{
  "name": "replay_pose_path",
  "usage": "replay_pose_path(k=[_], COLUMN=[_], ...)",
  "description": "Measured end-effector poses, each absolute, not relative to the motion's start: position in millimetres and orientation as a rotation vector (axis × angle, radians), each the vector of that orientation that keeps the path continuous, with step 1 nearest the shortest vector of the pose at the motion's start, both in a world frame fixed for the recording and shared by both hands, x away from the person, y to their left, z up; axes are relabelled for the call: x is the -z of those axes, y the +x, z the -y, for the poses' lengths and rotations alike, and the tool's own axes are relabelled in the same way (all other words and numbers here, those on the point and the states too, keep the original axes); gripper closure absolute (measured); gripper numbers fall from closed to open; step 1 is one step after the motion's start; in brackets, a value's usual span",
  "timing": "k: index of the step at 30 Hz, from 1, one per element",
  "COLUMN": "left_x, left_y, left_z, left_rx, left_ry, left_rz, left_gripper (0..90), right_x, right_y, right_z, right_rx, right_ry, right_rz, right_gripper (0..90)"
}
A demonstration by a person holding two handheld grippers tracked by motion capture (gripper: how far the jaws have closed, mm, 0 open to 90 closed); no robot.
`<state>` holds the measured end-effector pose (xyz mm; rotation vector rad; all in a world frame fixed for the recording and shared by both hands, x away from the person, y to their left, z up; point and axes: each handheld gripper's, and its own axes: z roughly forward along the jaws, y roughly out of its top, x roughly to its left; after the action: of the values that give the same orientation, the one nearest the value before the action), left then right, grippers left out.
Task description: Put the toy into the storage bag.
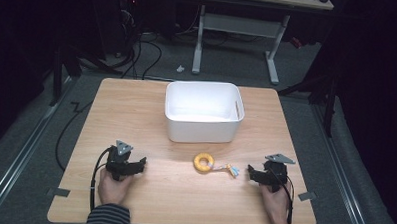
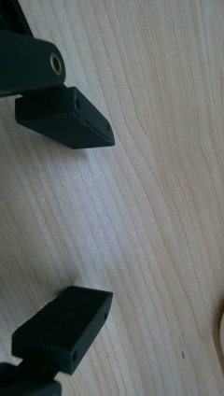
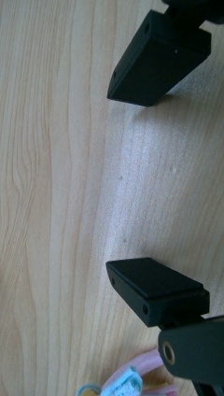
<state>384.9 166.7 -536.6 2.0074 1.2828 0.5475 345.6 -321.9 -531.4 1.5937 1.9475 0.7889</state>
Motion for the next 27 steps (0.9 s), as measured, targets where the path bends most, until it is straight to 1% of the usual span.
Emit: replay_pose_path(k=[23, 25, 27], left_x=[536.7, 536.7, 536.6], left_y=[384.9, 384.9, 384.9], left_z=[-167.0, -167.0, -167.0], left_rx=[-0.546, -0.546, -0.545], left_ry=[2.003, 2.002, 2.003], left_rz=[-1.285, -1.285, -1.285], left_gripper=[21.9, 21.9, 21.9], right_x=[530.7, 530.5, 529.7], right_y=[344.2, 343.6, 342.8], right_z=[324.3, 324.2, 324.5], right_rx=[-0.8, -0.801, -0.801], right_ry=[1.569, 1.573, 1.57], right_rz=[-1.984, -1.983, -1.984], right_gripper=[16.1, 17.4, 21.5])
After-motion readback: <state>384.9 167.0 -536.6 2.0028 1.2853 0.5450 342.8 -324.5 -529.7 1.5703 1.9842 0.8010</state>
